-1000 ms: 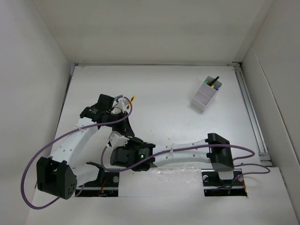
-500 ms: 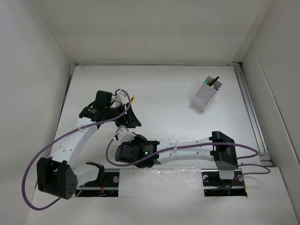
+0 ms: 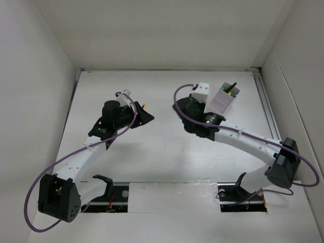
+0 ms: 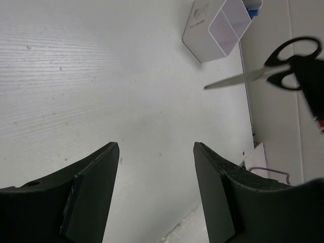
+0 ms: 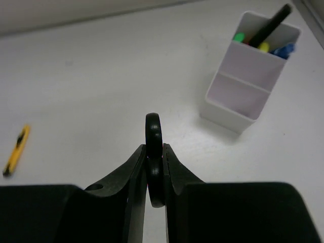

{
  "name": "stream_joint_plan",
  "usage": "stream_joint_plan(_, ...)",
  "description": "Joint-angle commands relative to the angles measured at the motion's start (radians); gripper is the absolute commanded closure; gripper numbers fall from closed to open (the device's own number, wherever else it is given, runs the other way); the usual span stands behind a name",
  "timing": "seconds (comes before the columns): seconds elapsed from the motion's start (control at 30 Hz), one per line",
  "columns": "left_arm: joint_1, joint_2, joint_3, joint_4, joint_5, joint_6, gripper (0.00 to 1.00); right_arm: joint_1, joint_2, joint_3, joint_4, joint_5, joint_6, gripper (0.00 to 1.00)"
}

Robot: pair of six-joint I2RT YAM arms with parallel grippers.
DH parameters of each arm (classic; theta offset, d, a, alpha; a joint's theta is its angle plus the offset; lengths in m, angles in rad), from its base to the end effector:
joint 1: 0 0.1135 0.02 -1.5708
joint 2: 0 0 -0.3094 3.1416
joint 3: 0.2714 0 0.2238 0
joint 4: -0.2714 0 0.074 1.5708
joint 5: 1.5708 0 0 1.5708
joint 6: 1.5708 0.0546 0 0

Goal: Sort the stationery into containers
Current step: Place the scissors in the storage box.

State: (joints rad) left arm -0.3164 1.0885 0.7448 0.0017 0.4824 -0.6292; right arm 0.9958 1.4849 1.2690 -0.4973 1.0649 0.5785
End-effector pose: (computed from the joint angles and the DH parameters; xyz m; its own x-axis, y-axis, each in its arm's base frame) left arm 0.1964 -0.0910 0.3304 -0.6643 -0.3311 -0.6701 0.3711 0.6321 -0.6802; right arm 0.1994 0.2198 0.3684 -0.3235 -0.0121 -0.9461 0.1553 0.9857 -0.0657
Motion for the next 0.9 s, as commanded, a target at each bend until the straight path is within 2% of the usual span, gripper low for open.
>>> stream_joint_plan(0.0, -0.023, -0.049, -0.082, 0.233, -0.071, -0.033, 0.43, -0.145, -0.095, -0.034, 0.202, 0.050, 0.101, 1.00)
stream_joint_plan(0.07, -0.023, -0.068, -0.131, 0.317, -0.087, -0.043, 0.43, -0.233, -0.144, -0.045, 0.244, 0.030, 0.135, 1.00)
stream_joint_plan(0.13, -0.023, -0.068, -0.182, 0.354, -0.102, -0.043, 0.43, -0.373, -0.176, -0.054, 0.293, -0.019, 0.164, 1.00)
stream_joint_plan(0.23, -0.023, -0.046, -0.223, 0.426, -0.111, -0.027, 0.43, -0.526, -0.176, -0.065, 0.362, -0.126, 0.190, 1.00)
stream_joint_plan(0.33, -0.023, -0.019, -0.232, 0.465, -0.134, 0.008, 0.43, -0.618, -0.137, -0.054, 0.385, -0.145, 0.201, 1.00)
stream_joint_plan(0.57, -0.023, 0.001, -0.252, 0.498, -0.202, 0.062, 0.43, -0.706, -0.069, -0.023, 0.407, -0.134, 0.210, 1.00)
stream_joint_plan(0.87, -0.023, 0.060, -0.262, 0.531, -0.168, 0.062, 0.45, -0.726, 0.035, -0.033, 0.440, -0.105, 0.201, 1.00)
